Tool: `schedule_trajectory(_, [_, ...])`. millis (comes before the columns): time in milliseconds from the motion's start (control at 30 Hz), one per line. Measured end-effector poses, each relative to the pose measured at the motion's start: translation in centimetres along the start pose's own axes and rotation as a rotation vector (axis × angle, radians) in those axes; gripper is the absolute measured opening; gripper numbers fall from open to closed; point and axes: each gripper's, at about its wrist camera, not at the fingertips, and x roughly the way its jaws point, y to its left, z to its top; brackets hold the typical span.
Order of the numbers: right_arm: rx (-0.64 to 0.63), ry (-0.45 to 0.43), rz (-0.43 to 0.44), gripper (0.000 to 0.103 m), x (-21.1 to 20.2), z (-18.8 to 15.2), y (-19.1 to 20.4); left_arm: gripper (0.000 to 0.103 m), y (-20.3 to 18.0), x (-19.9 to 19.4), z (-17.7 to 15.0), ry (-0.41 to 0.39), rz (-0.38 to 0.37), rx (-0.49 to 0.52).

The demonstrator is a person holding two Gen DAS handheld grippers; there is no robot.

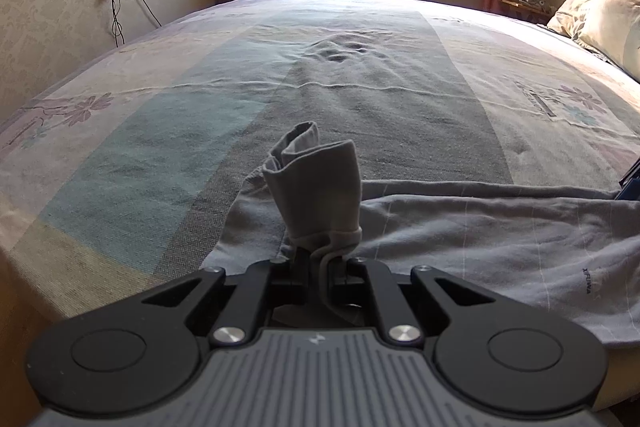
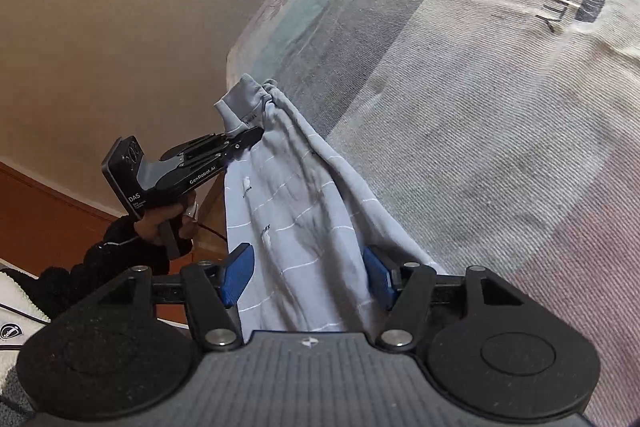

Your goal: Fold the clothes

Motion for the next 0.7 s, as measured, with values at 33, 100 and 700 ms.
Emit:
schedule_trajectory(33, [-0.011, 0.005, -0.005, 0.065, 0.4, 0.3, 0.2, 0.008, 0.1, 0.0, 0.0, -0.001, -0.002, -0.002])
schedule_trajectory(100, [-0.020, 0.016, -0.039, 0.052, 0.2, 0.2, 0.5, 0.008, 0.2, 0.0, -0.1, -0.002, -0.007, -0.010])
schedule_trajectory(700, [-0.167, -0.057, -0.350, 0.005, 0.3, 0.3, 2.9, 0.005, 1.6, -1.5, -0.1, -0.038, -0.042, -0.137])
